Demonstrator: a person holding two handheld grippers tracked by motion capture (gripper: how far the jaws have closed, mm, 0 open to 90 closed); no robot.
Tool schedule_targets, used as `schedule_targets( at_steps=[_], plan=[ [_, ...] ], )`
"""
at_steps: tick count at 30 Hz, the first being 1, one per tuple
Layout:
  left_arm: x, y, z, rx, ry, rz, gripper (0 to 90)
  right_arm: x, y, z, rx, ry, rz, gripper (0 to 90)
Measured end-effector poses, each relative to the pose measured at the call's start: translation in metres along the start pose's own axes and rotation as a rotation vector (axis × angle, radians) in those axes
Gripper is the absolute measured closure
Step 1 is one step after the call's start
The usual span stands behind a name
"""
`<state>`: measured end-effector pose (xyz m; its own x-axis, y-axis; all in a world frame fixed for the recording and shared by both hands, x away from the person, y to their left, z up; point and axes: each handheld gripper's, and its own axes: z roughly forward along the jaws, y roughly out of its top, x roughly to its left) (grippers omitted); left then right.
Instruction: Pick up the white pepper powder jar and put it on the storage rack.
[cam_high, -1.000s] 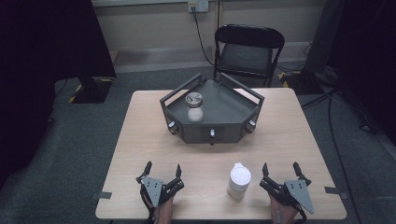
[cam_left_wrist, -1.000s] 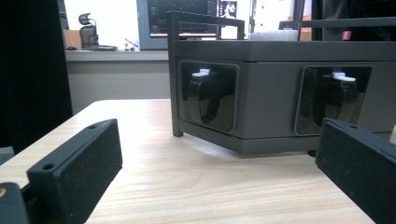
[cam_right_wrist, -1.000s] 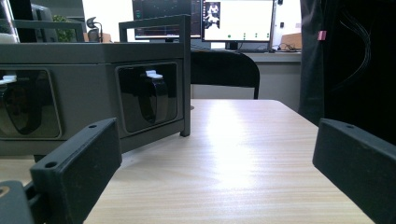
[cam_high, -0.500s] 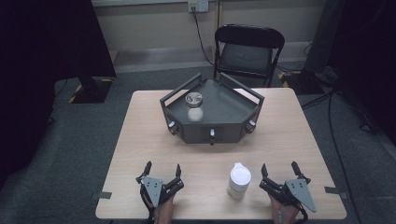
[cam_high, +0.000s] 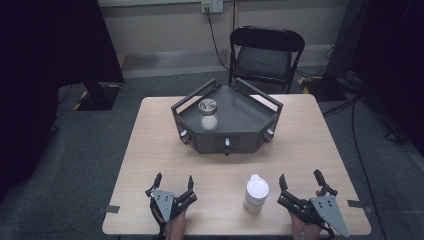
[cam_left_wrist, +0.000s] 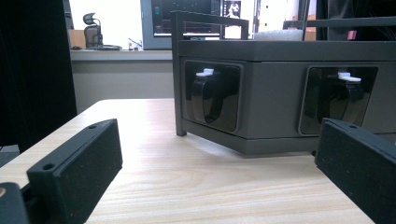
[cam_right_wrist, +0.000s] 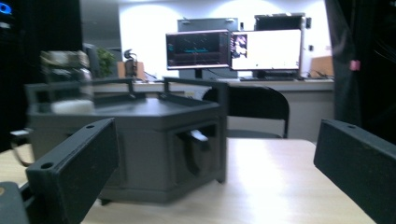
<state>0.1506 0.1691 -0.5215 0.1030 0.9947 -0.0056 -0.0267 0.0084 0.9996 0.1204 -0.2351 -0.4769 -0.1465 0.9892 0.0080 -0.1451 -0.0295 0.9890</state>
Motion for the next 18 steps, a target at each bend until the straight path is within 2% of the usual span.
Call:
schedule_targets(
  at_steps=[6,10,14,18],
  plan=[
    [0.000,0.000,0.000,0.000,0.000,0.000,0.0,0.014,0.012,-0.002,-0.006,0.061,-0.004,0.0],
    [0.000,0.000,0.000,0.000,0.000,0.000,0.1,0.020,0.014,-0.003,-0.006,0.087,0.017,0.5],
    [0.000,0.000,0.000,0.000,0.000,0.000,0.0,0.025,0.015,-0.004,0.021,0.138,0.023,2.4],
    [0.000,0.000,0.000,0.000,-0.002,0.000,0.0,0.035,0.013,-0.009,0.034,0.157,0.024,4.3]
  ],
)
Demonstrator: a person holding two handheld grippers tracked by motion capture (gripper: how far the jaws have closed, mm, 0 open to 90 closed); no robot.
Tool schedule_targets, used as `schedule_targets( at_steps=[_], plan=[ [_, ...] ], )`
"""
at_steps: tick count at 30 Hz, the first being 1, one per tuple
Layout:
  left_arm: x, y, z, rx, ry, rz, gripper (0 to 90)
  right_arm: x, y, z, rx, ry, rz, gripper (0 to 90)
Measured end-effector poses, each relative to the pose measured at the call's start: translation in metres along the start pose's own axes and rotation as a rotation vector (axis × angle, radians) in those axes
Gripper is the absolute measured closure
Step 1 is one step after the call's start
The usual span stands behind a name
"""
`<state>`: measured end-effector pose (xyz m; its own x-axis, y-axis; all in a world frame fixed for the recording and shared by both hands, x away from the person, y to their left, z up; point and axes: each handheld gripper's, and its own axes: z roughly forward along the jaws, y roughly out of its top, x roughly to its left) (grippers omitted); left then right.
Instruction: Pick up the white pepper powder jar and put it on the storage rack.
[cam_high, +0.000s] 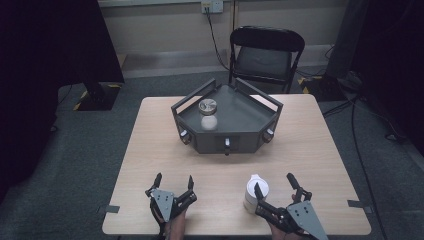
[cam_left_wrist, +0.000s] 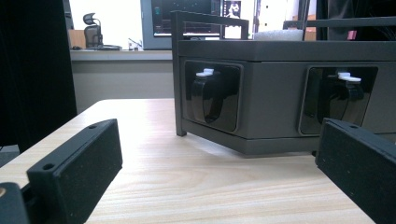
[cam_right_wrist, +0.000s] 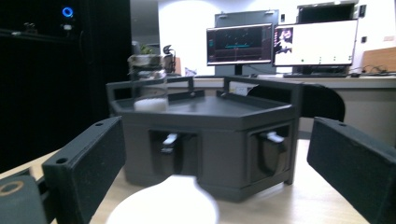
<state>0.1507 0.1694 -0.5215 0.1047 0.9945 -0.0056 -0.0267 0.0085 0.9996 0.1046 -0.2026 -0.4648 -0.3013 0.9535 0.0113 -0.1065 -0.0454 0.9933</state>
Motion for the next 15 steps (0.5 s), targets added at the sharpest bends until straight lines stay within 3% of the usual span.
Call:
schedule_targets(
  at_steps=[7,15],
  plan=[
    [0.001,0.000,0.000,0.000,-0.006,0.000,0.0,0.010,-0.006,-0.002,0.042,0.027,-0.014,8.5],
    [0.000,0.000,0.000,0.001,-0.001,0.000,0.2,0.011,-0.012,-0.001,0.103,0.049,-0.023,13.2]
  ],
)
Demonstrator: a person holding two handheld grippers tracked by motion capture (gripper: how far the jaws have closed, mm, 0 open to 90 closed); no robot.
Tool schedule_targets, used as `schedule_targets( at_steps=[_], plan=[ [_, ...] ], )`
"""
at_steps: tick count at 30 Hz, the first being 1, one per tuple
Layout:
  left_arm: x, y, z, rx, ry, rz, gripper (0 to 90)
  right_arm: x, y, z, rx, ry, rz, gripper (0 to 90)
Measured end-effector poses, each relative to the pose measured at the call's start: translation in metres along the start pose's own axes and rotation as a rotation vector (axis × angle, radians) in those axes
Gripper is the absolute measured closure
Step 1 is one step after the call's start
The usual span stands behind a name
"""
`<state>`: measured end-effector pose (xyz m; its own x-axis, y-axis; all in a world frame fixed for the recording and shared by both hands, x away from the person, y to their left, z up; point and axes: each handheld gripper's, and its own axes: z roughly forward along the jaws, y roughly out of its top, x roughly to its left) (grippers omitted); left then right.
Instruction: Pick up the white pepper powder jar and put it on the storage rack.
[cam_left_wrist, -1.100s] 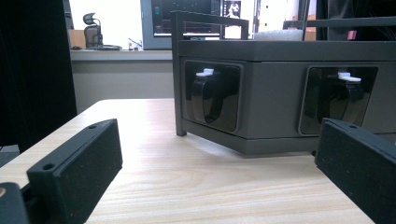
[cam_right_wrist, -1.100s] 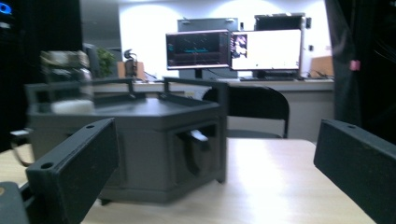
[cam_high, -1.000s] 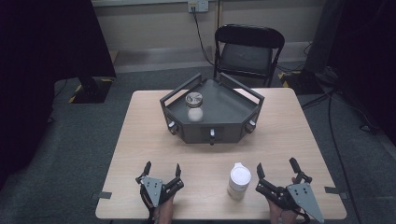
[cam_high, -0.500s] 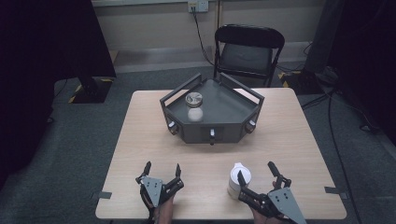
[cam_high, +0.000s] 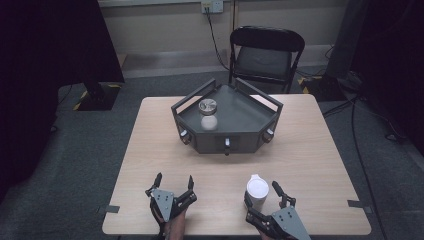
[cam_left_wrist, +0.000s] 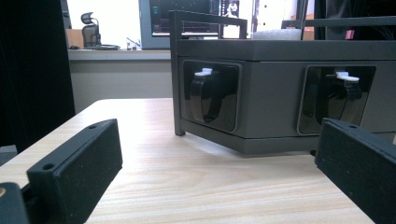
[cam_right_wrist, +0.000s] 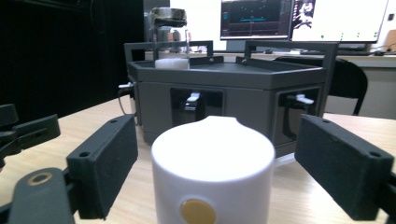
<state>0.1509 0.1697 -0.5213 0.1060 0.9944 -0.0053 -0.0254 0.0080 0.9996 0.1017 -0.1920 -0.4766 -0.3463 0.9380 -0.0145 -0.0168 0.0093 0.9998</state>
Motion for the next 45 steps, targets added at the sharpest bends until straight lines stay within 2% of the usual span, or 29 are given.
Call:
schedule_targets(
  at_steps=[7,26,36,45],
  plan=[
    [0.000,0.000,0.000,-0.001,-0.001,-0.001,0.2,0.000,-0.009,0.000,-0.012,0.004,-0.023,19.3],
    [0.001,0.000,0.000,0.000,-0.008,-0.001,0.2,-0.010,-0.011,0.010,0.046,0.041,0.008,29.6],
    [0.001,0.000,0.000,-0.001,-0.006,-0.001,0.2,-0.008,-0.009,0.012,0.051,0.038,-0.008,30.4],
    [0.001,0.000,0.000,-0.001,-0.006,-0.001,0.2,-0.013,0.001,0.015,0.055,0.054,0.020,30.5]
  ],
)
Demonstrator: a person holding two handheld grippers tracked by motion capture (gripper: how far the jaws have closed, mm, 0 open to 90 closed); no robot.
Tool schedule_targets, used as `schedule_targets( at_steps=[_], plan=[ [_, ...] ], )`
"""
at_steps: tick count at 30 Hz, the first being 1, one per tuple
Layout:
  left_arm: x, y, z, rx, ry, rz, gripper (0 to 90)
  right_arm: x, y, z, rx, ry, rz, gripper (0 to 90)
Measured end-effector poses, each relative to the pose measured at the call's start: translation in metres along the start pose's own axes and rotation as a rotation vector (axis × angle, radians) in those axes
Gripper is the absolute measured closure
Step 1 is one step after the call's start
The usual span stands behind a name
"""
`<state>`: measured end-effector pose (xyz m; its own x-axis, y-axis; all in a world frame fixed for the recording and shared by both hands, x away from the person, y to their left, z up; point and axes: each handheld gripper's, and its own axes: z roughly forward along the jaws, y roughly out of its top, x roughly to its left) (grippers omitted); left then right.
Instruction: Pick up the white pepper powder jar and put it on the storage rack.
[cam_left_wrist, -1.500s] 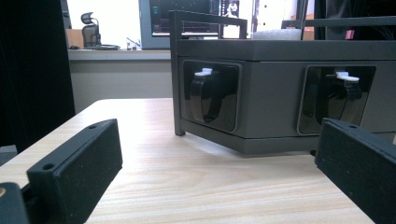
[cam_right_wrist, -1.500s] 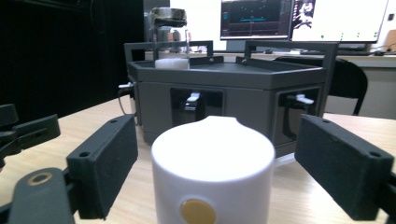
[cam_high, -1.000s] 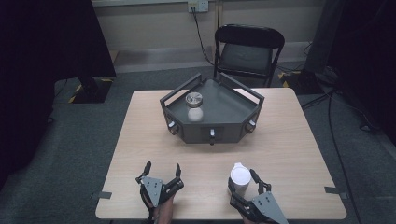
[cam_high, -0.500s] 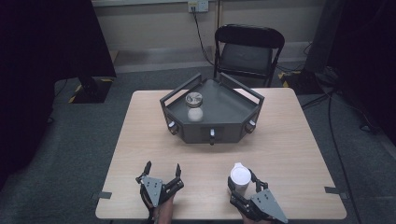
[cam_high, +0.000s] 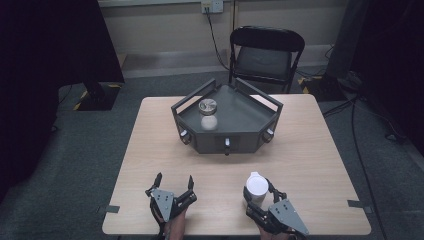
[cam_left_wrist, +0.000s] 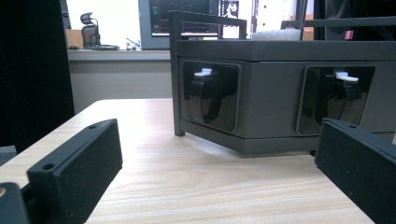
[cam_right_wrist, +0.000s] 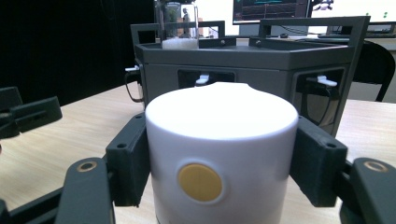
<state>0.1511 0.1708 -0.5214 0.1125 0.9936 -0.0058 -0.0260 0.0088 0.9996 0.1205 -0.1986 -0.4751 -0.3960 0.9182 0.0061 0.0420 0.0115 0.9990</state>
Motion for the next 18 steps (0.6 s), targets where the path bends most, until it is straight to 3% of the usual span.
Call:
schedule_targets(
  at_steps=[18],
  plan=[
    [0.000,0.000,0.000,0.000,0.000,0.000,0.2,-0.010,0.018,0.004,0.026,0.046,-0.011,30.6]
  ],
)
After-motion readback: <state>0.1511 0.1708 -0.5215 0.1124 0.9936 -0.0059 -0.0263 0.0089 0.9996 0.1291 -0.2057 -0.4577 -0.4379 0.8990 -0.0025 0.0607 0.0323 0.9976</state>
